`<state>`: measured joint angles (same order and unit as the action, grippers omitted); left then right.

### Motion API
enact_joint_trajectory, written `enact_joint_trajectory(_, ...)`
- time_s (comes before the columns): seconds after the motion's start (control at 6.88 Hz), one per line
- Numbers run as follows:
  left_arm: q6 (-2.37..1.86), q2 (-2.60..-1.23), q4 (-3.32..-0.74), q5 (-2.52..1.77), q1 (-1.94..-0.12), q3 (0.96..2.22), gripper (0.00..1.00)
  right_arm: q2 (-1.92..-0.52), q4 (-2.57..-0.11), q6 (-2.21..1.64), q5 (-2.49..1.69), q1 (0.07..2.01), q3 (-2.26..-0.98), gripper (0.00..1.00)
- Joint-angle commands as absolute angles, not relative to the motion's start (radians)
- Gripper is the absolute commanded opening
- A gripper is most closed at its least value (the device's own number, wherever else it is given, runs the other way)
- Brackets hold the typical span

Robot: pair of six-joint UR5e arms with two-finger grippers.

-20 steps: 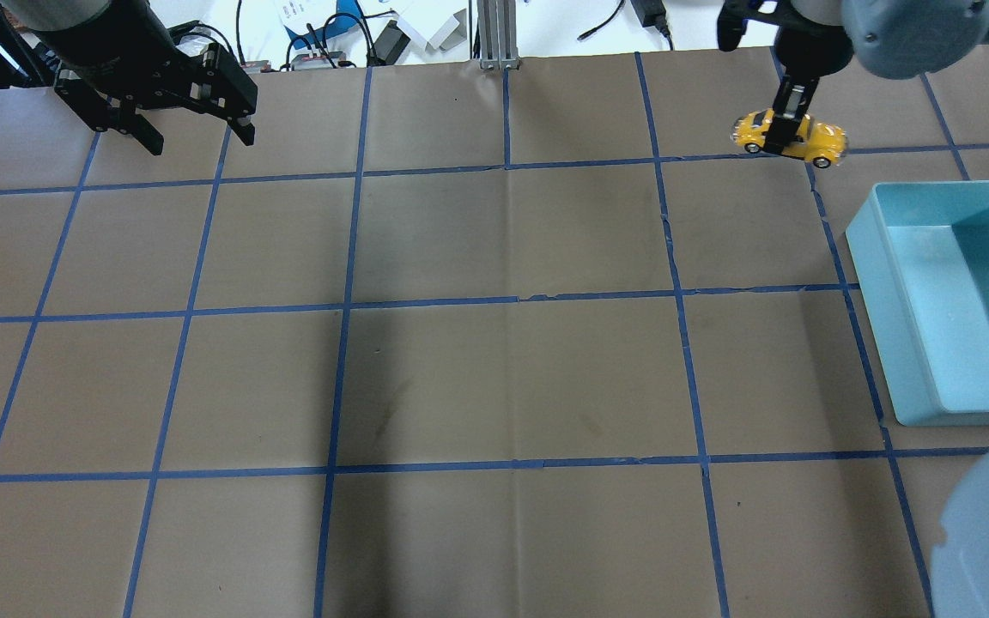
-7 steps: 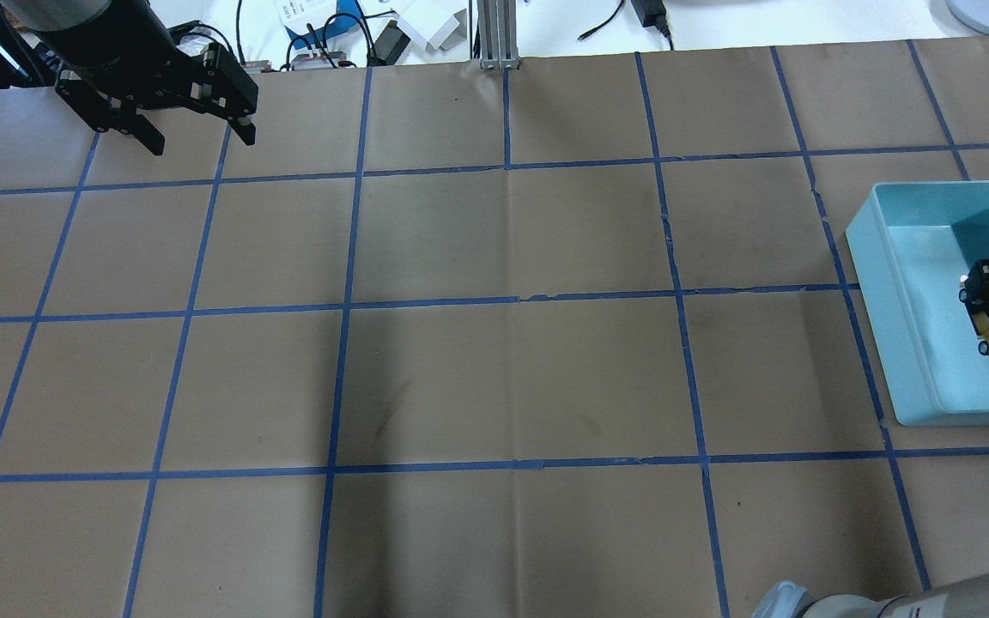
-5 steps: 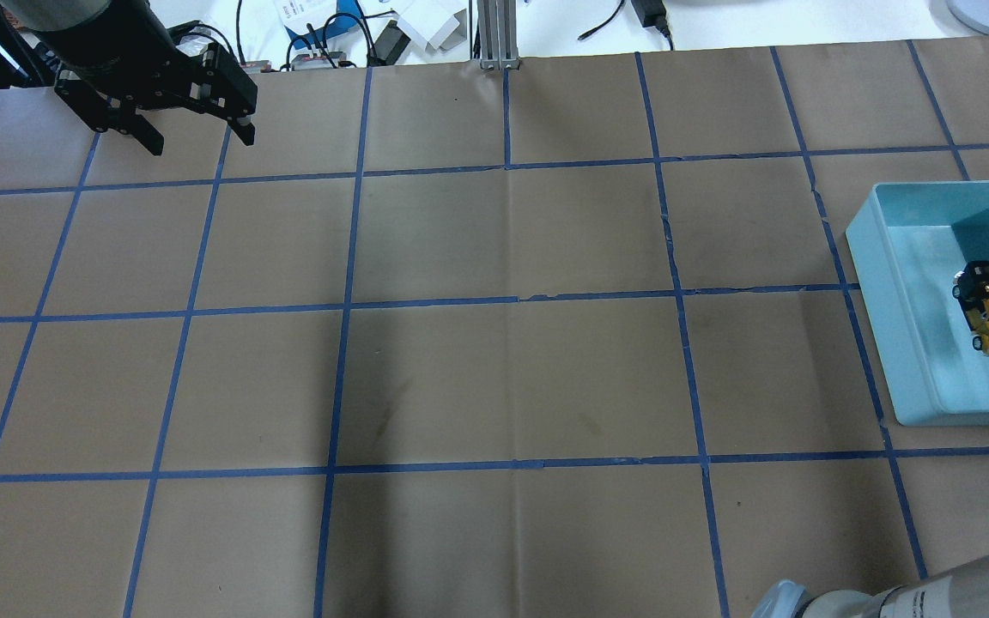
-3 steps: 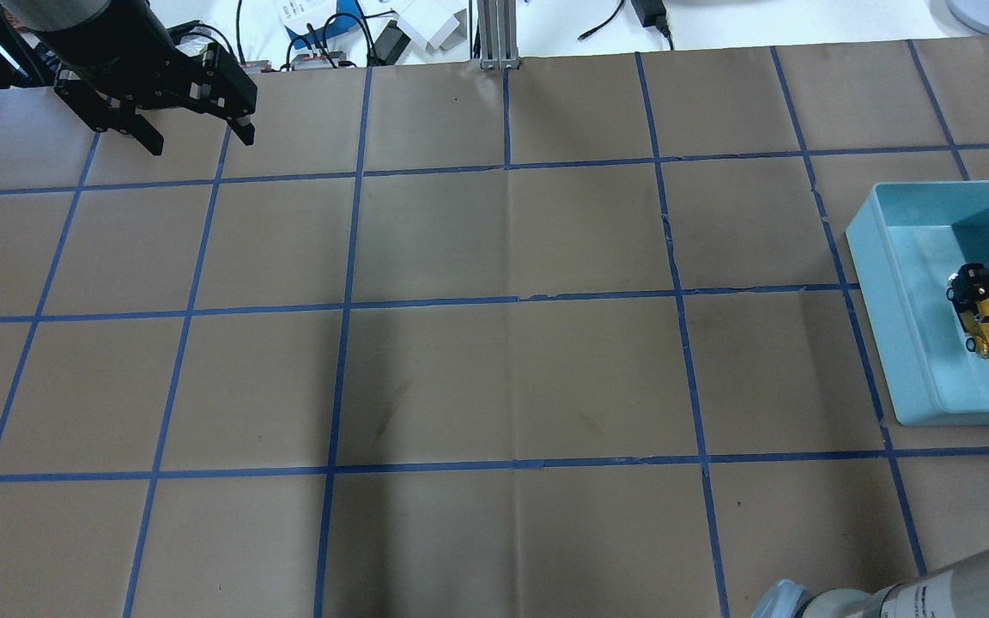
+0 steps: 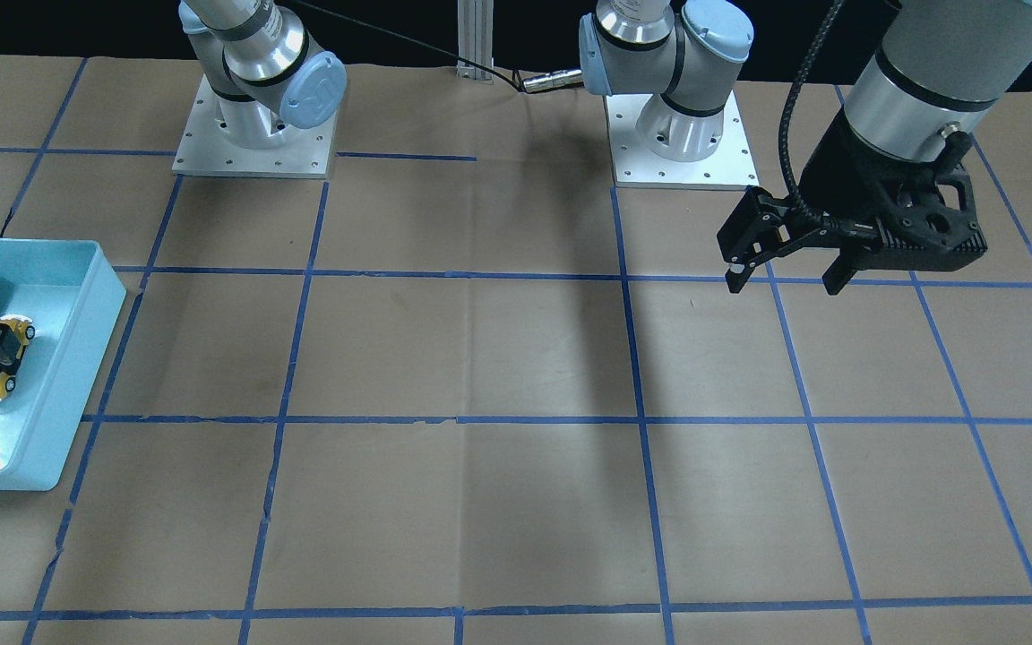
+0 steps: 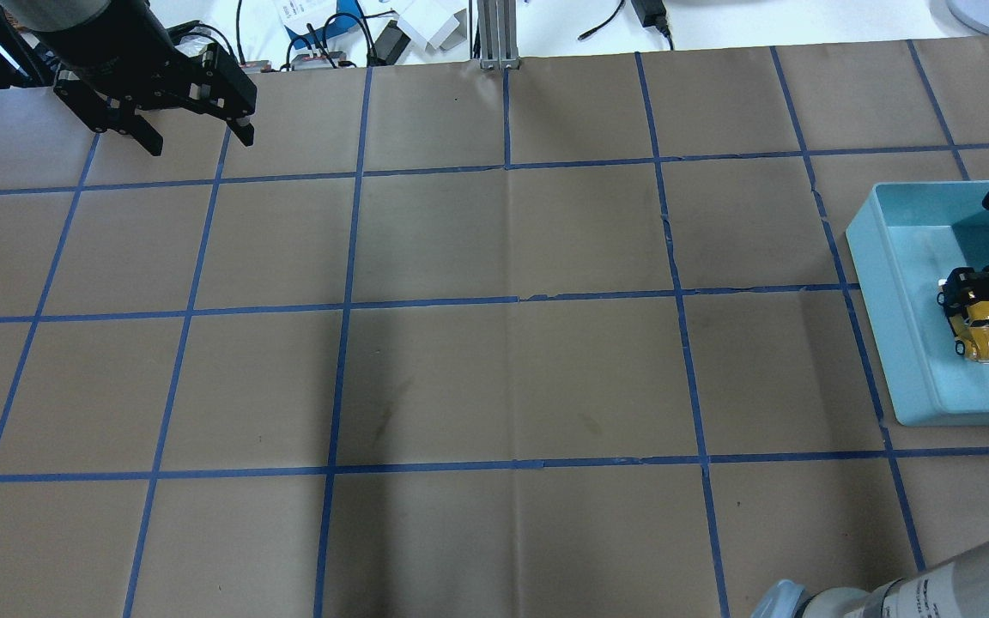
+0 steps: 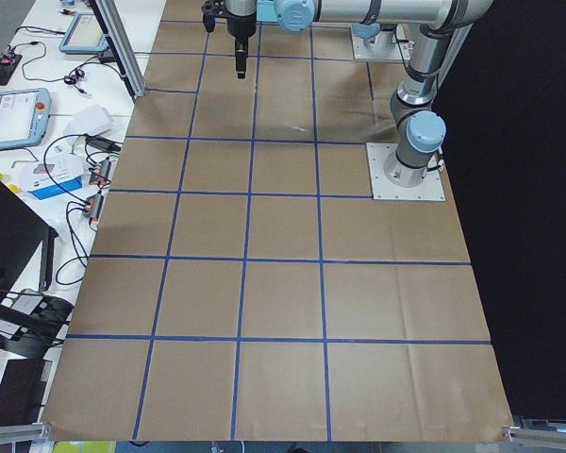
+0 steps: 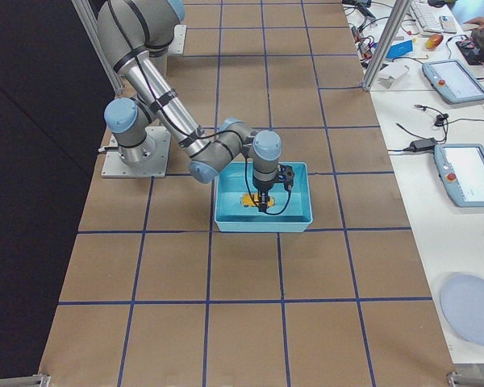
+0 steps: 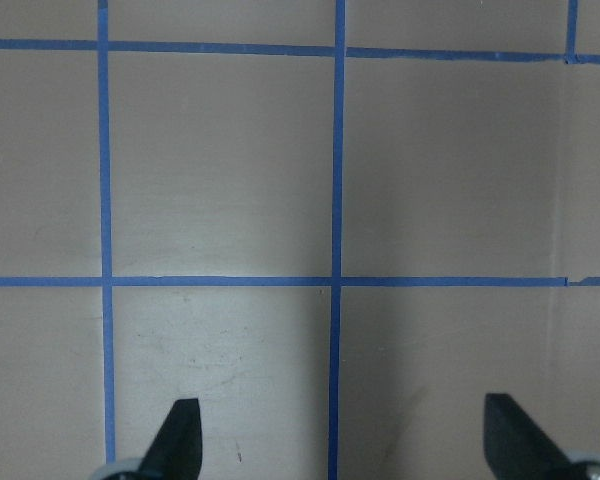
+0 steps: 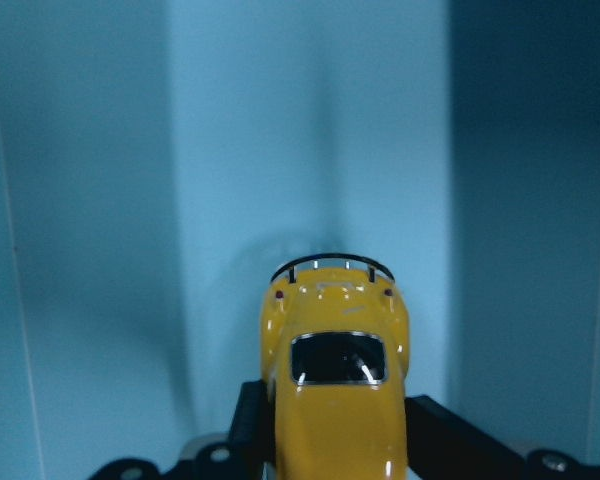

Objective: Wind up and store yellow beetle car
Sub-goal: 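Lower the car onto the bin floor and open the right gripper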

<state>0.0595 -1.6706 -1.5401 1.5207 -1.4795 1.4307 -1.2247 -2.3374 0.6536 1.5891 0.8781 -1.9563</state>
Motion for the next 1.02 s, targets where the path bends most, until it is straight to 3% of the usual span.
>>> enact_joint_trajectory(0.0,0.054,-1.672,-1.546,1.532,-1.491,1.43,1.0,-1.227,-2.336,0.635,1.588,0.877,-1.953,1.0)
enact_joint_trajectory(0.44,0.058,-1.675,-1.552,1.586,-1.512,1.424,1.0,-1.283,-2.283,0.632,1.608,0.888,-1.878,1.0)
enact_joint_trajectory(0.87,0.101,-1.674,-1.545,1.585,-1.511,1.424,1.0,-1.48,-1.941,0.43,1.608,1.108,-1.734,1.0)
